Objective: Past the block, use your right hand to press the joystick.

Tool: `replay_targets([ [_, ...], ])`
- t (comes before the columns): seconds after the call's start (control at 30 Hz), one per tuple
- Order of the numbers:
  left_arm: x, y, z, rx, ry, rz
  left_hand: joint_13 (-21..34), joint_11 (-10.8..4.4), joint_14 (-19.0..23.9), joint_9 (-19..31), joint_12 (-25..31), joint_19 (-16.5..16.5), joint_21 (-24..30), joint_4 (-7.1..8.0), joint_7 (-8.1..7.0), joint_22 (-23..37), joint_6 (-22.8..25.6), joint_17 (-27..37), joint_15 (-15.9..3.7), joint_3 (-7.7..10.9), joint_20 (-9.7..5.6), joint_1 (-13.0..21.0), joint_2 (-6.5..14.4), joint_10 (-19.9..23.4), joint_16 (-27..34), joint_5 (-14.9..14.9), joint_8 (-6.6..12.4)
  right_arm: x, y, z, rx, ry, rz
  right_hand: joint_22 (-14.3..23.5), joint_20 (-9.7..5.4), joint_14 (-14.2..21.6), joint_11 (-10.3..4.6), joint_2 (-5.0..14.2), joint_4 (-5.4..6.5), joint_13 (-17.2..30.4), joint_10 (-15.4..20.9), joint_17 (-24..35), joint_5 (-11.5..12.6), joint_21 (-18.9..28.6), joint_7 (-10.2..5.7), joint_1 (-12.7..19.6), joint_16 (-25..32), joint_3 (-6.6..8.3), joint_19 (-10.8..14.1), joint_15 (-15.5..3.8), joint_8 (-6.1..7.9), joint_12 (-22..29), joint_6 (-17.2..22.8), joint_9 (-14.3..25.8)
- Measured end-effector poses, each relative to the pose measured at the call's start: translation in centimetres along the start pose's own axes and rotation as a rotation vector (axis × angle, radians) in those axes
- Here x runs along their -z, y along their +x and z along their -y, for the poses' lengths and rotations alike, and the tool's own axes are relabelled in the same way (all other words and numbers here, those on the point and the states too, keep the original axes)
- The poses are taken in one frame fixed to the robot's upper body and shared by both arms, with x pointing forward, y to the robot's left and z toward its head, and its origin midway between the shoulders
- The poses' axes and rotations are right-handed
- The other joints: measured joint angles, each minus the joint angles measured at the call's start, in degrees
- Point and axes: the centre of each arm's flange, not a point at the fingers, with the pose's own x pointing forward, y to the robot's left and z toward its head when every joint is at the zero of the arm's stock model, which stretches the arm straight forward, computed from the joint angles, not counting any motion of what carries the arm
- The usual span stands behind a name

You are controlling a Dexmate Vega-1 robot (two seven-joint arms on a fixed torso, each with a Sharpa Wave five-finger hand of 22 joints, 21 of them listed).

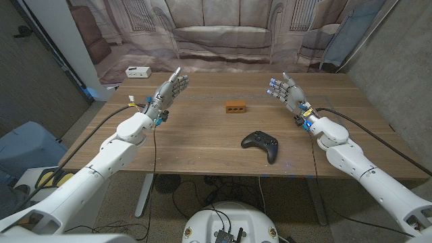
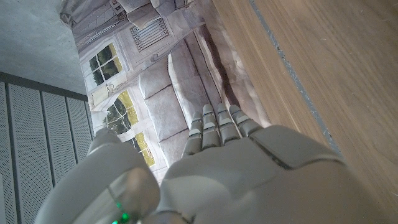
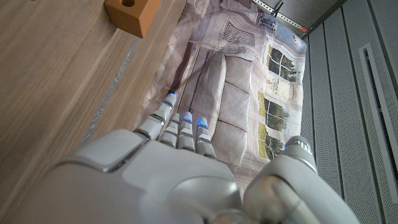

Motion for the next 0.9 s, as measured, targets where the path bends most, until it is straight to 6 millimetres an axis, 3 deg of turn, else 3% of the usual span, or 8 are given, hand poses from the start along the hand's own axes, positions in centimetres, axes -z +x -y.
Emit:
replay_targets([
  [0.3, 0.1, 0.1, -0.3, 0.008, -0.006, 0.008, 0.00, 0.00, -0.30, 0.00, 0.00, -0.01, 0.00, 0.00, 0.00, 0.00, 0.00, 0.00, 0.31, 0.00, 0.01, 0.00, 0.00, 0.00, 0.00, 0.00, 0.00, 0.1, 0.1, -0.4, 0.006, 0.001, 0.007, 0.00, 0.23, -0.33, 0.02, 0.00, 0.00, 0.00, -0.02, 0.00, 0.00, 0.00, 0.32, 0.00, -0.07, 0.00, -0.23, 0.32, 0.00, 0.00, 0.31, 0.00],
  [0.9, 0.5, 0.9, 0.0, -0.016, -0.019, 0.014, 0.00, 0.00, -0.30, 0.00, 0.00, -0.33, 0.00, 0.01, 0.00, 0.00, 0.01, 0.00, 0.31, 0.00, -0.29, 0.30, 0.30, 0.01, 0.00, 0.00, 0.00, 0.1, 0.6, 0.7, 0.012, -0.004, -0.003, -0.01, 0.54, -0.32, 0.22, 0.00, 0.00, 0.15, -0.23, 0.14, 0.00, -0.54, 0.31, 0.00, -0.27, 0.00, -0.55, 0.31, 0.00, -0.26, 0.31, 0.00],
])
